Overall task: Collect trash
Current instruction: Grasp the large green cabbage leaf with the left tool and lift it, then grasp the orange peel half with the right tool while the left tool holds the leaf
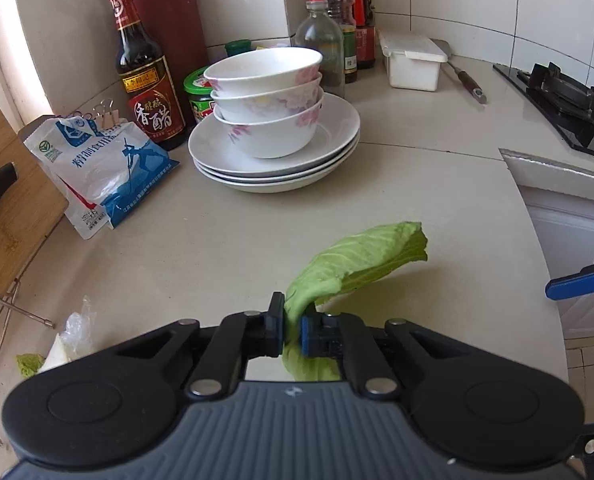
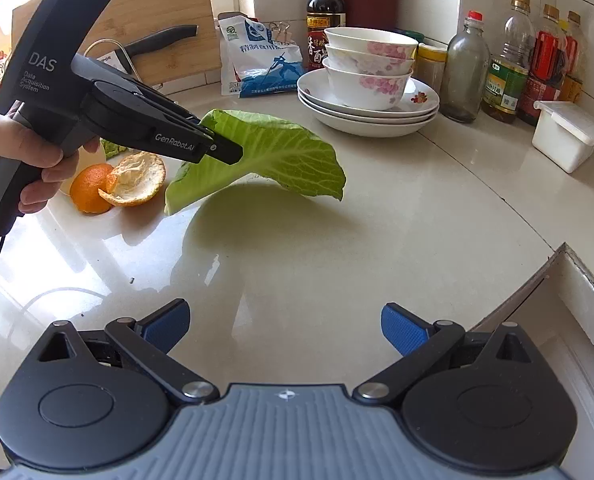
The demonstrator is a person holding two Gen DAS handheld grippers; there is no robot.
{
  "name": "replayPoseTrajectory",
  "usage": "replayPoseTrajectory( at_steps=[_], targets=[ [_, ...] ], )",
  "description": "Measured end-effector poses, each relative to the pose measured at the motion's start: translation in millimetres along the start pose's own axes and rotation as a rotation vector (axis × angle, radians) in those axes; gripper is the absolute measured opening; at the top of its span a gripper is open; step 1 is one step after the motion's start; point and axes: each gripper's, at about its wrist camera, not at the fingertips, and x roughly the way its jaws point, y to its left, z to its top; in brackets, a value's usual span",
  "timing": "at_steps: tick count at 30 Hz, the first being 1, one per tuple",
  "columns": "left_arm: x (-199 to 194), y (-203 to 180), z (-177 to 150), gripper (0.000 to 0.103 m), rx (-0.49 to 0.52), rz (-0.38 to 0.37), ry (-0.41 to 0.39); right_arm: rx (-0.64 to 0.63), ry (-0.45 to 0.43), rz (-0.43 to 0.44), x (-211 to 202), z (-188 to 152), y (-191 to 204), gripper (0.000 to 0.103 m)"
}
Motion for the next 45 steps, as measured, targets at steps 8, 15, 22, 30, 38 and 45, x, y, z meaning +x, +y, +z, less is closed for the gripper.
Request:
replayPoseTrajectory(
  at_steps=[8,15,22,30,38,45],
  targets=[
    [-19.2,10.0,-2.1,0.004,0.003,0.024,-0.014,-0.05,-0.004,0.031,5.6,7.1,8.8,0.103],
    [-41.8,24.0,3.6,0.003,0.004,0.042,-0.046,-0.138,-0.016,0.099,20.8,18.2,31.5,0.103],
    [-50.4,41.3,13.8,0.003,0.012,0.052,-0.042,-0.254,-0.033,0.178,50.7,36.0,63.0,0.1],
    [-46.5,57.7,18.8,0.003,-0.012,0.042,-0.034,-0.337,-0.041,0.268,87.1,61.6,89.5,0.097],
    [-41.9,63.3,16.4,0.003,-0.024,0.027,-0.026,-0.389,-0.048,0.304,112.0,81.4,105.1,0.09],
    [-38.1,66.3,12.8,0.003,-0.026,0.016,-0.006,-0.398,-0.045,0.315,113.2,84.4,106.9,0.068]
  ],
)
